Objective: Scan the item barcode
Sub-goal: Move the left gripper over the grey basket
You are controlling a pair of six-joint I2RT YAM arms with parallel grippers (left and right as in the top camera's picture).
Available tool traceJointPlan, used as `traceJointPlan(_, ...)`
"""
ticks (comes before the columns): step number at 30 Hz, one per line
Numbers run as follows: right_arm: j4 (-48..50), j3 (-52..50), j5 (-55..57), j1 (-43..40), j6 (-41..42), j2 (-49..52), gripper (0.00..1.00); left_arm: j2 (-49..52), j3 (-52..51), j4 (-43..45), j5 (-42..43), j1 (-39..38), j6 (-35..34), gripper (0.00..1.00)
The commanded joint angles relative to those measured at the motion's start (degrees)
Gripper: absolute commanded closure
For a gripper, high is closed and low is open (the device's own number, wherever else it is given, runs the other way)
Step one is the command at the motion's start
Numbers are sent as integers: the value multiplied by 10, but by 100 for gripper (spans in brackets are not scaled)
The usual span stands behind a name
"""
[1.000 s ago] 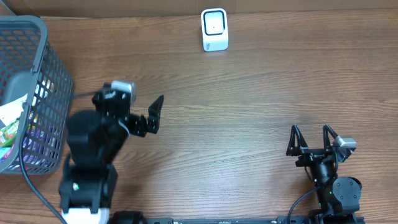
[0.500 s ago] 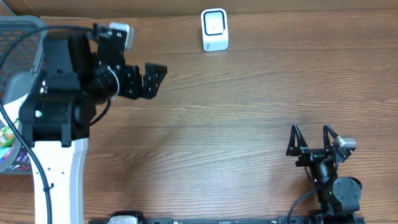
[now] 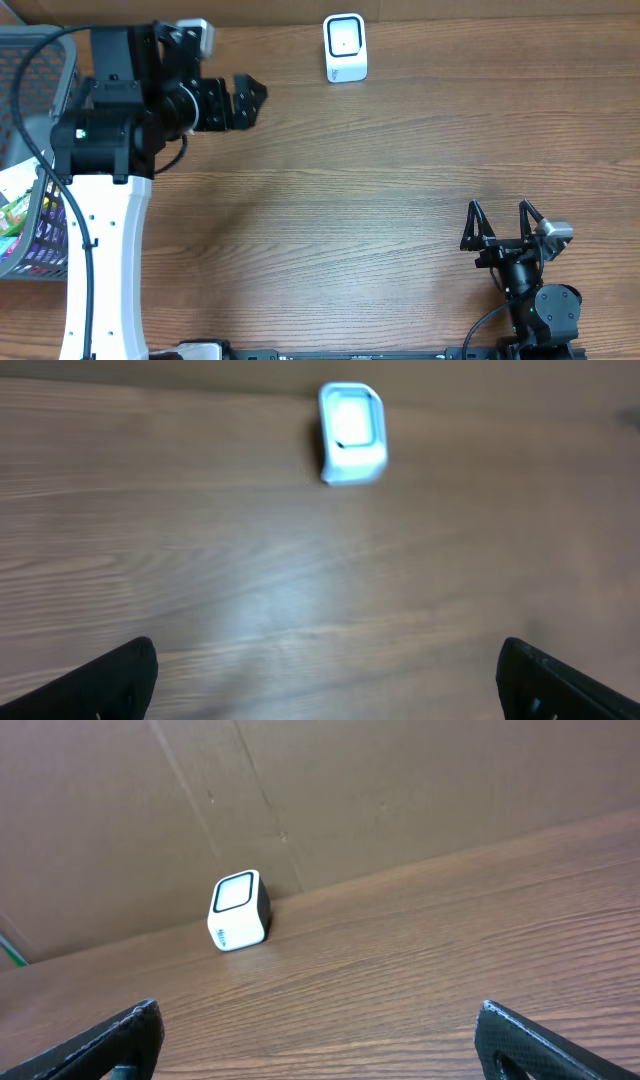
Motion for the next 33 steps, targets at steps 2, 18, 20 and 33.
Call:
traceJointPlan(2, 3, -6, 0, 4, -2, -7, 0, 17, 109, -28, -118, 31, -94, 0)
traceJointPlan(18, 3, -6, 0, 4, -2, -7, 0, 59, 233, -189, -288, 367, -326, 0)
traceJointPlan(20, 3, -6, 0, 4, -2, -7, 0, 70, 233, -193, -267, 405, -329, 3)
traceJointPlan(33, 3, -6, 0, 4, -2, -7, 0, 175, 221, -188, -254, 487, -357, 12)
